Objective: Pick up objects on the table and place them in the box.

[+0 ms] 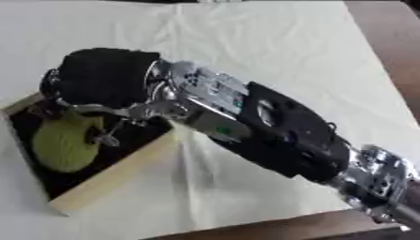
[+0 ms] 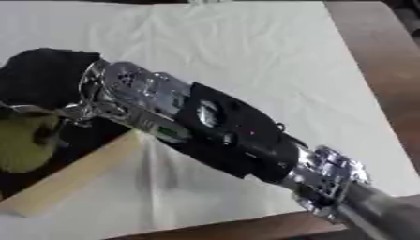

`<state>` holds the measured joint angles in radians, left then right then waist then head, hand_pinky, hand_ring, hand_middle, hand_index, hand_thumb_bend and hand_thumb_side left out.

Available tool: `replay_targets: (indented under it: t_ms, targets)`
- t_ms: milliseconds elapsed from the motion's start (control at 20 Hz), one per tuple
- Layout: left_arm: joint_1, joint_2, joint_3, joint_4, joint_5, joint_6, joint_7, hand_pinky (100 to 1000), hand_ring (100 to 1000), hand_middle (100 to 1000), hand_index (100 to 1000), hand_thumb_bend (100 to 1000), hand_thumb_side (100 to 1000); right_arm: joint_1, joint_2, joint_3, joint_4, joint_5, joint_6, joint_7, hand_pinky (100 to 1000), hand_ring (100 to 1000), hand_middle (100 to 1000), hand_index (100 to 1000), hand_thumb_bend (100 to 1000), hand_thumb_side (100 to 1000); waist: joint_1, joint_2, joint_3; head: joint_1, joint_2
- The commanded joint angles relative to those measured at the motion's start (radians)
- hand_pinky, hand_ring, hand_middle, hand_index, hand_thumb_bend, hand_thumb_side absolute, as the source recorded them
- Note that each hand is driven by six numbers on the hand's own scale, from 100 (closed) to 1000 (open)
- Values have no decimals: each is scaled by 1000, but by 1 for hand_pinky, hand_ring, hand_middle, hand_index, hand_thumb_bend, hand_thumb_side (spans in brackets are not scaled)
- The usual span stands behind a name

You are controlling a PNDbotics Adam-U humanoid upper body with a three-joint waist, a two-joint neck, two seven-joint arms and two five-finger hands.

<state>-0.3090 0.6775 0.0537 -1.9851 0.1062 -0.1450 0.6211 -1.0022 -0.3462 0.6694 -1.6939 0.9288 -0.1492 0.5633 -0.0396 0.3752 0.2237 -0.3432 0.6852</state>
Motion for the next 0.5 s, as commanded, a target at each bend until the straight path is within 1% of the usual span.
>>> replay_targets:
  t_ms: [50, 150, 250, 350, 500]
  targets:
    - [-6, 17, 16, -15, -2, -1, 3, 590, 688, 707, 763, 994, 843, -11, -2, -3, 0, 25, -45, 39, 886, 878, 821, 873, 425, 100, -7, -6, 0, -3, 2]
    - [-5, 17, 17, -15, -3, 0, 4, 590, 687, 708, 763, 995, 843, -7, -7, -17, -4, 23, -68, 63, 892, 894, 837, 902, 447, 100, -6, -6, -2, -1, 2]
    - [-4, 16, 17, -15, -3, 1, 4, 590, 687, 707, 763, 993, 843, -4, -13, -38, -21, 15, -71, 68, 890, 887, 833, 902, 440, 100, -4, -6, -5, 0, 1]
    - [-2, 16, 18, -15, -3, 2, 5, 590, 687, 708, 763, 993, 843, -4, -21, -62, -47, 6, -59, 57, 887, 879, 826, 896, 431, 100, -2, -7, -7, 2, 0]
    - [0, 15, 20, -15, -4, 2, 7, 591, 688, 708, 763, 992, 844, -2, -35, -108, -101, -14, -24, 27, 885, 865, 817, 892, 415, 100, 1, -9, -11, 2, -2]
